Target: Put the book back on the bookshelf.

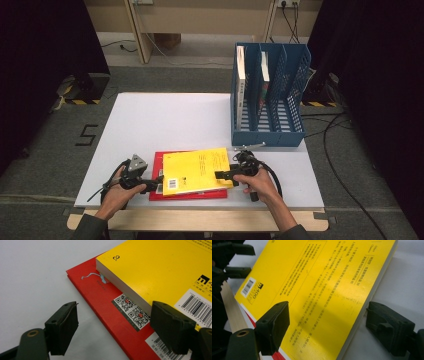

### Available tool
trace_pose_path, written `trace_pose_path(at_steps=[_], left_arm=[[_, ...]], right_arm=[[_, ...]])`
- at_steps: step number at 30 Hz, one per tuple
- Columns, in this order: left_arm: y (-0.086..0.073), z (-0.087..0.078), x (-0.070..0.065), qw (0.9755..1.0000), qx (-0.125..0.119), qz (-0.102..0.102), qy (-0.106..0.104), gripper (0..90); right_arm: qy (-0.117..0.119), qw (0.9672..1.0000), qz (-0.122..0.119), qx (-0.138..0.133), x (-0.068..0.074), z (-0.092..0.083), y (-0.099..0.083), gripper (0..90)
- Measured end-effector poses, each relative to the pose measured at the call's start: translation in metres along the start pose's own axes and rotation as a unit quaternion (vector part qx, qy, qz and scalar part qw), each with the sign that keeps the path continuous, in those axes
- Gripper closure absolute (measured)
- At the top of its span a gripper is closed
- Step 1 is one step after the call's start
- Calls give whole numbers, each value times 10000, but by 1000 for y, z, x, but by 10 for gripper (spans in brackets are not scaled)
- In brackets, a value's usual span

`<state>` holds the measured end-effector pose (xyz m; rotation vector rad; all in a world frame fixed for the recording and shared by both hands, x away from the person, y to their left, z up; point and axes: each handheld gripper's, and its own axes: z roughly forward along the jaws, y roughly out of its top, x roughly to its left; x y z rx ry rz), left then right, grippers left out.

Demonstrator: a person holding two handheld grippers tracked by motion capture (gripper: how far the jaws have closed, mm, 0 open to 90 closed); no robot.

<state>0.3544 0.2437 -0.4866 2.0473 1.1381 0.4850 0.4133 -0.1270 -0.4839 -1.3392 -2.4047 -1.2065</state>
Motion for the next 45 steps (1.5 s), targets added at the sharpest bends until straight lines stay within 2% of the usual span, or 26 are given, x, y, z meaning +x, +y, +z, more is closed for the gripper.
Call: trace_pose_path(at_steps=[2, 7, 9, 11, 13, 18, 19, 21, 23, 24, 27, 30, 32, 33, 36, 38, 41, 45], left_arm=[[0, 0, -1, 10000, -1, -17, 6, 212], [-1, 0, -4, 10000, 1, -46, -32, 237], [0, -1, -9, 9999, -22, 102, 38, 255], [1, -2, -14, 9997, -25, 258, 26, 352], [1, -3, -16, 9994, -13, 329, 67, 378], [-1, -1, -10, 10000, -38, 72, -17, 329], [-1, -1, -10, 10000, -9, 70, -11, 316], [-3, 0, -8, 9999, 83, 104, 58, 251], [-5, 1, -5, 10000, 76, -47, -17, 188], [-6, 1, -5, 9999, 88, -121, -36, 179], [-5, 2, -4, 9999, 108, -132, 0, 143], [-6, 2, -4, 9997, 114, -207, -31, 145], [-6, 2, -3, 9995, 125, -276, -41, 145], [-6, 2, -3, 9995, 118, -286, -40, 142], [-7, 3, -3, 9993, 117, -349, -81, 142], [-7, 3, -2, 9992, 132, -373, -95, 136], [-8, 4, 0, 9988, 127, -464, -131, 127], [-8, 5, 0, 9984, 124, -525, -143, 116]], right_arm=[[80, 9996, 240, -103, -3, -1, -1, 207], [148, 9979, 554, -297, -6, -1, -2, 195], [25, 9975, 589, -380, -4, 1, -3, 180], [10, 9964, 731, -431, -1, 2, -3, 160], [-32, 9951, 841, -527, 0, 2, -5, 161], [-166, 9956, 703, -590, 3, 3, -7, 174], [-170, 9958, 673, -604, 2, 2, -9, 190], [-165, 9958, 635, -636, 1, 1, -10, 228], [-193, 9951, 644, -725, 0, 0, -13, 263], [-185, 9949, 634, -768, 0, -1, -15, 263], [-220, 9946, 665, -768, 1, -1, -15, 281], [-222, 9944, 687, -778, 0, -1, -15, 288], [-127, 9928, 830, -854, -2, -1, -16, 300], [-37, 9903, 1021, -945, -5, -1, -17, 307], [52, 9885, 1127, -1007, -6, -2, -18, 306], [-10, 9879, 1137, -1050, -3, -2, -17, 305], [153, 9835, 1349, -1199, -3, -6, -14, 305], [305, 9827, 1238, -1346, 1, -13, -6, 296]])
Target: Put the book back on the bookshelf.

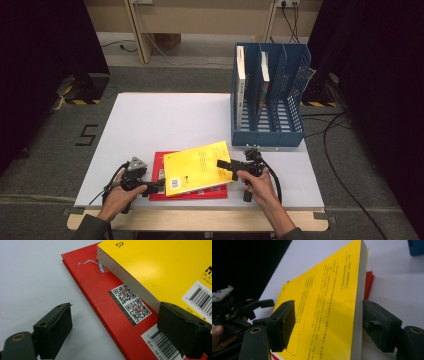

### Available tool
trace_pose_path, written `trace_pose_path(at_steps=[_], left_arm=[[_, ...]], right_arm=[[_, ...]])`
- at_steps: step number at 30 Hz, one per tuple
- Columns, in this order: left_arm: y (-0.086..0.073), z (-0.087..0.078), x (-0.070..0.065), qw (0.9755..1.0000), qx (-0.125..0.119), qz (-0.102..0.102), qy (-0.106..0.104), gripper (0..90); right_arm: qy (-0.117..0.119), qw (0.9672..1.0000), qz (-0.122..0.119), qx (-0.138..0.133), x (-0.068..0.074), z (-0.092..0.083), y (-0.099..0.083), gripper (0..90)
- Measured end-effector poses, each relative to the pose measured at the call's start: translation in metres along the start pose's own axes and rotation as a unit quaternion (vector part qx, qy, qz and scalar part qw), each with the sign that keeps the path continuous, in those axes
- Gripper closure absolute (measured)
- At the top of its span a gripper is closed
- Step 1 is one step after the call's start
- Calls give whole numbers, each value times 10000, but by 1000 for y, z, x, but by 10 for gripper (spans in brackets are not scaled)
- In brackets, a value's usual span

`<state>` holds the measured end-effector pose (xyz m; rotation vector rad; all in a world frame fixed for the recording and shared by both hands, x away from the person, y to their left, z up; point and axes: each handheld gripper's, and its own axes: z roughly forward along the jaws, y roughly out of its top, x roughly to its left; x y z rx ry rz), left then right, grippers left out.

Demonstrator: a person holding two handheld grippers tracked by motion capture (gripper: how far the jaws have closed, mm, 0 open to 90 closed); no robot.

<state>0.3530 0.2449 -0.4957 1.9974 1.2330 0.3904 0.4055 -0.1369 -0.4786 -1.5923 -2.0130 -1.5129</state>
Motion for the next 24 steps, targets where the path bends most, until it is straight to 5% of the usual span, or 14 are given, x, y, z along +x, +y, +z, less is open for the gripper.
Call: trace_pose_path(at_steps=[4, 5, 8, 11, 15, 22, 24], left_arm=[[0, 0, 0, 10000, 17, 31, 14, 111], [0, 0, 0, 10000, 17, 32, 14, 109], [1, 2, -3, 10000, -20, 43, -50, 113], [1, 1, -6, 9999, -49, 144, -18, 136], [1, 2, -5, 9999, -45, 78, -138, 132], [0, 4, -6, 9997, -42, 73, -220, 122], [1, 3, -7, 9996, -72, 229, -177, 118]], right_arm=[[142, 9998, -8, -100, 4, -2, 7, 297], [201, 9997, -138, 67, 9, 0, 7, 302], [781, 9965, -90, 288, 20, 9, 6, 431], [538, 9941, -709, 617, 31, 11, 15, 535], [523, 9904, -906, 899, 38, 5, 22, 554], [434, 9846, -1379, 983, 53, 1, 35, 584], [374, 9829, -1531, 954, 57, -1, 41, 597]])
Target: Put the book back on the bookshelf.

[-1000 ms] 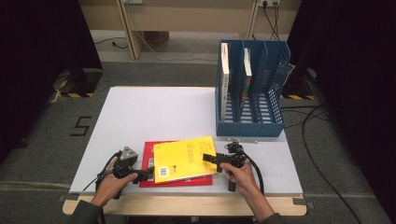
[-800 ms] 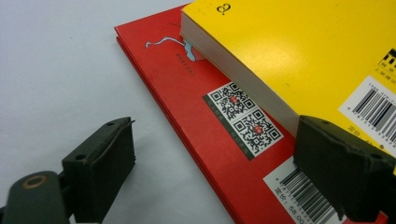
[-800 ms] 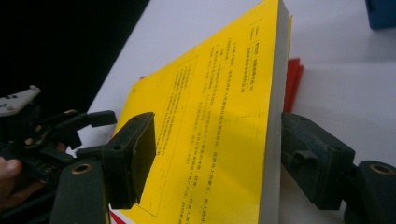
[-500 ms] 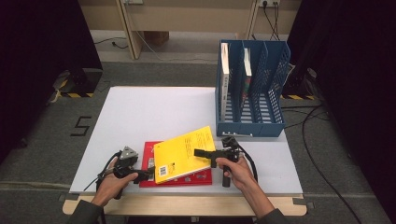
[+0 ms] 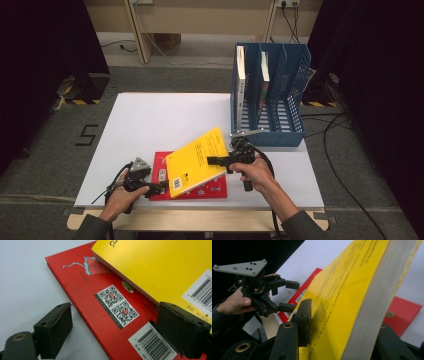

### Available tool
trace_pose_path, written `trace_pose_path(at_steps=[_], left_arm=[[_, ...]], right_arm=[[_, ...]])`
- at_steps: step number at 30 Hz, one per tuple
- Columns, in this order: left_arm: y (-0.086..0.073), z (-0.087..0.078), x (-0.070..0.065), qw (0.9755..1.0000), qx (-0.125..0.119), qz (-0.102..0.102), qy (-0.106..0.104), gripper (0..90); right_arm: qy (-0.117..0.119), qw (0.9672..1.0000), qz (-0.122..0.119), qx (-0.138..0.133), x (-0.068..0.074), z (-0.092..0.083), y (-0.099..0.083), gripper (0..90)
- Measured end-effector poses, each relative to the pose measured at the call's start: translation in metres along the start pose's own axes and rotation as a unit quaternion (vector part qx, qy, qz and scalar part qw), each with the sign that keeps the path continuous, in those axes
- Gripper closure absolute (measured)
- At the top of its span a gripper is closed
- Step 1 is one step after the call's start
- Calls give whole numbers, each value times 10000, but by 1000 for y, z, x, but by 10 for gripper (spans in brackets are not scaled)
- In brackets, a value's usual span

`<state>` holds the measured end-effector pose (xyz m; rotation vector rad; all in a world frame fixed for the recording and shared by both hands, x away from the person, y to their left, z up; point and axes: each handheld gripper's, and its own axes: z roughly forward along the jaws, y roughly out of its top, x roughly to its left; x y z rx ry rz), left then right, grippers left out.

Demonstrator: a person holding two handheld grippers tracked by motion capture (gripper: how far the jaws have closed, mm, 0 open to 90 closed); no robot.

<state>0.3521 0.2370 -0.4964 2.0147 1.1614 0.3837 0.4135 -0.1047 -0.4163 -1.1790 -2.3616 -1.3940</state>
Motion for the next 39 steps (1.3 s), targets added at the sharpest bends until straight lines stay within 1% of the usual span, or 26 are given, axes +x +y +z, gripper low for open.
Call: trace_pose_path(at_steps=[1, 2, 3, 4, 5, 6, 7, 8, 9, 10, 11, 13, 16, 19, 21, 22, 24, 25, 27, 29, 32, 33, 34, 37, 38, 39], left_arm=[[1, -1, -1, 9998, -74, 96, 163, 122], [2, -3, 0, 9992, -122, 170, 332, 149], [3, -5, 3, 9987, -224, 116, 437, 161], [3, -7, 6, 9984, -287, 39, 479, 137], [3, -9, 11, 9979, -368, -153, 514, 141], [2, -10, 15, 9975, -389, -232, 537, 141], [1, -11, 20, 9971, -359, -333, 583, 147], [0, -11, 23, 9965, -350, -386, 648, 145], [-1, -12, 25, 9953, -402, -418, 772, 147], [-1, -12, 26, 9945, -453, -445, 838, 149], [0, -14, 28, 9936, -540, -481, 870, 149], [1, -15, 30, 9923, -621, -559, 912, 147], [0, -13, 31, 9929, -542, -553, 898, 147], [0, -12, 30, 9931, -525, -525, 913, 148], [0, -12, 30, 9934, -499, -512, 900, 147], [-1, -11, 31, 9935, -466, -509, 902, 147], [-2, -10, 31, 9939, -414, -500, 891, 147], [-2, -10, 31, 9939, -413, -490, 893, 147], [-2, -10, 33, 9938, -416, -520, 894, 147], [-2, -11, 35, 9931, -429, -572, 926, 147], [-3, -10, 37, 9928, -381, -615, 957, 147], [-3, -9, 37, 9930, -325, -598, 963, 147], [-3, -8, 37, 9932, -315, -591, 948, 147], [-2, -8, 38, 9935, -308, -576, 932, 146], [-2, -8, 38, 9934, -302, -599, 929, 146], [-3, -8, 39, 9933, -302, -615, 929, 146]], right_arm=[[-55, 10000, -62, 8, 1, -1, 2, 596], [-124, 9998, -140, 33, 2, -3, 6, 596], [-192, 9995, -219, 72, 4, -4, 10, 597], [-312, 9991, -287, 53, 6, -6, 13, 597], [-493, 9972, -529, 165, 12, -12, 22, 602], [-493, 9972, -529, 165, 12, -12, 22, 602], [-560, 9965, -603, 161, 13, -15, 26, 607], [-663, 9951, -707, 192, 16, -19, 31, 611], [-728, 9942, -758, 225, 17, -22, 34, 615], [-808, 9929, -836, 263, 20, -25, 36, 616], [-863, 9916, -916, 307, 22, -28, 38, 618], [-1022, 9883, -1059, 412, 29, -37, 44, 631], [-1270, 9820, -1272, 572, 33, -51, 52, 647], [-1468, 9786, -1310, 596, 34, -63, 57, 671], [-1541, 9764, -1364, 660, 36, -69, 60, 682], [-1530, 9764, -1365, 674, 36, -73, 61, 697], [-1527, 9777, -1313, 596, 36, -78, 64, 721], [-1530, 9776, -1316, 590, 36, -80, 65, 726], [-1543, 9772, -1318, 620, 35, -84, 66, 736], [-1547, 9780, -1266, 599, 34, -86, 67, 744], [-1626, 9757, -1313, 667, 35, -92, 70, 748], [-1668, 9751, -1309, 655, 34, -94, 71, 749], [-1715, 9754, -1263, 562, 33, -97, 74, 750], [-1867, 9718, -1312, 602, 34, -106, 77, 749], [-1932, 9705, -1305, 609, 33, -109, 77, 749], [-1971, 9701, -1285, 601, 33, -112, 76, 748]])
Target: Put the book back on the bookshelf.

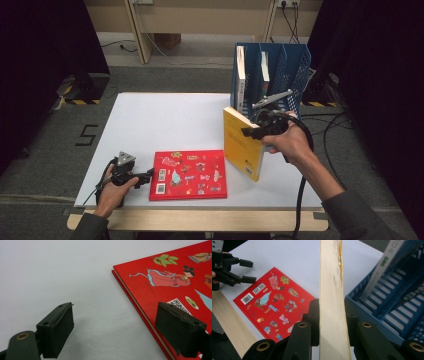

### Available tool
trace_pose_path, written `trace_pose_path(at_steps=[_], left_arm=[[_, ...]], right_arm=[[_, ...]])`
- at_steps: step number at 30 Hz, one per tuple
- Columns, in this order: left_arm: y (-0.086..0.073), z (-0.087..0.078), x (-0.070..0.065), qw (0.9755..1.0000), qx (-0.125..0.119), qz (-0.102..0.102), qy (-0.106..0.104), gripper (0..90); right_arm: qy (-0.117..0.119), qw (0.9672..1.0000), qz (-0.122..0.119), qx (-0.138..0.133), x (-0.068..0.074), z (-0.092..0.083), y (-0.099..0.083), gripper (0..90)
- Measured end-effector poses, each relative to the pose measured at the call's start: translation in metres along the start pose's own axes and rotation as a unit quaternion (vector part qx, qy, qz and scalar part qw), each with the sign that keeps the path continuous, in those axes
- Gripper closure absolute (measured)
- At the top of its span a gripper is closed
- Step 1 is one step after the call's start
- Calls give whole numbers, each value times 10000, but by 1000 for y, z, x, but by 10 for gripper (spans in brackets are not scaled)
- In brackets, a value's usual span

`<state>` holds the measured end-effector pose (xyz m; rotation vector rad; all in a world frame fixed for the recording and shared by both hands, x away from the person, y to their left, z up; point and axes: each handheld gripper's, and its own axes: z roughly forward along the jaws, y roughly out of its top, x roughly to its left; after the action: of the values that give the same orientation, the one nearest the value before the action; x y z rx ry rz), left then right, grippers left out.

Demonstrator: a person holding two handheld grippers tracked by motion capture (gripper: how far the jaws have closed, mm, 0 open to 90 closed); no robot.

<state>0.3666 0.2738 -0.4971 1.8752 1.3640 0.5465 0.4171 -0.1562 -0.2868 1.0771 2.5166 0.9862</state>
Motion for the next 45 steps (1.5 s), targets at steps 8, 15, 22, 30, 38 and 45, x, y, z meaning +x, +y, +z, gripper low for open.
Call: trace_pose_path(at_steps=[8, 15, 22, 30, 38, 45], left_arm=[[1, -1, 8, 9999, -16, -64, 122, 147], [-3, 2, 23, 9993, 157, -160, 308, 147], [-3, 4, 18, 9993, 179, 81, 315, 135], [-3, 4, 18, 9993, 169, 75, 319, 133], [-4, 4, 18, 9994, 165, 91, 305, 134], [-4, 4, 18, 9993, 167, 98, 305, 134]], right_arm=[[-52, 9999, 141, 34, -9, -10, -16, 747], [9, 9996, 250, 95, -15, -13, -28, 735], [1, 9992, 274, 297, -17, -18, -31, 712], [168, 9969, 507, 578, -19, -11, -25, 681], [138, 9938, 500, 985, -21, 2, -20, 689], [84, 9942, 263, 1043, -18, 1, -19, 736]])
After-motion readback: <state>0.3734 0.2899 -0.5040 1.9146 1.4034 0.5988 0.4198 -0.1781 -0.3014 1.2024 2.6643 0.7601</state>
